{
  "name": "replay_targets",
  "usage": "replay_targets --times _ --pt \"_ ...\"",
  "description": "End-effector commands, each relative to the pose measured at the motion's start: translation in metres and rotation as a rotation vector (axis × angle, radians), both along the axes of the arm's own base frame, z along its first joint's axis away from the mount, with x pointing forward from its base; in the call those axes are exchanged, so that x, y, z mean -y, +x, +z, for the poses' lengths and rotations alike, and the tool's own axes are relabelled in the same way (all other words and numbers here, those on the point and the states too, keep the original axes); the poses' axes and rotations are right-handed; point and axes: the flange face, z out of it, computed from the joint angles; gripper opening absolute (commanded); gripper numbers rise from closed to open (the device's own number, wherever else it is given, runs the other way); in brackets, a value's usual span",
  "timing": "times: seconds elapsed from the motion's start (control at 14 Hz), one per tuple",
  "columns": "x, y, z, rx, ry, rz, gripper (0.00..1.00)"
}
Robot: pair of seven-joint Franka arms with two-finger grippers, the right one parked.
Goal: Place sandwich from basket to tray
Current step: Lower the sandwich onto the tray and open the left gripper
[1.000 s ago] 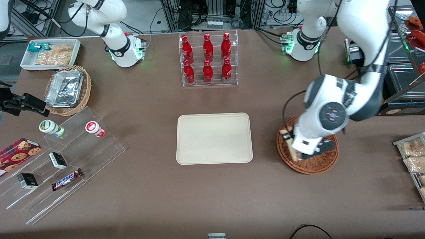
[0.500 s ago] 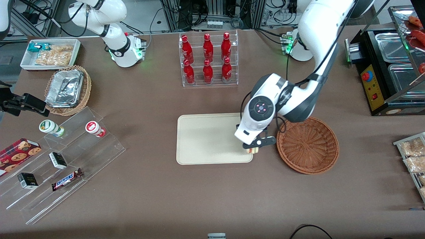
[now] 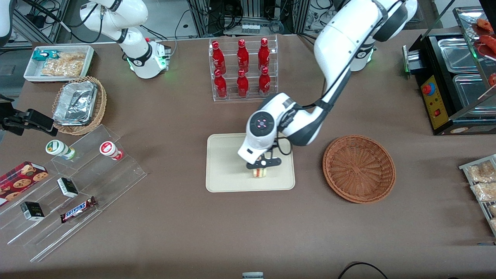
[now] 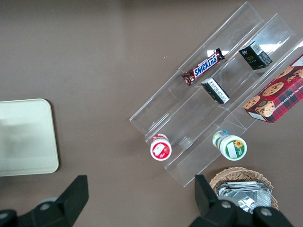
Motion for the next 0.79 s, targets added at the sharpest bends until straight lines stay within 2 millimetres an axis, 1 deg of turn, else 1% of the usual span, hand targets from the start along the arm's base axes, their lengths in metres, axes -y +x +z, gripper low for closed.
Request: replay_targets --times 0.0,0.07,0.14,0.29,0.36,0.43,0.5,0.57,0.71 --pt "0.023 -0.002 -0.004 0.015 0.013 0.015 0.19" --pt "0.024 -0.001 -0.010 0.012 0.015 0.018 0.27" --pt "0.025 0.000 -0.011 0.013 0.015 0.020 0.45" --pt "0.022 0.003 -0.007 0.018 0.017 0.026 0.61" --pt "0.021 0.005 -0.003 0.024 0.017 0.036 0.65" --pt "0.016 0.011 -0.002 0.035 0.024 0.052 0.91" --pt "0.005 0.020 0.004 0.048 0.050 0.067 0.98" --pt "-0.010 0.029 0.020 0.048 0.084 0.089 0.99" --pt "-0.039 0.048 0.065 0.061 0.104 0.124 1.00"
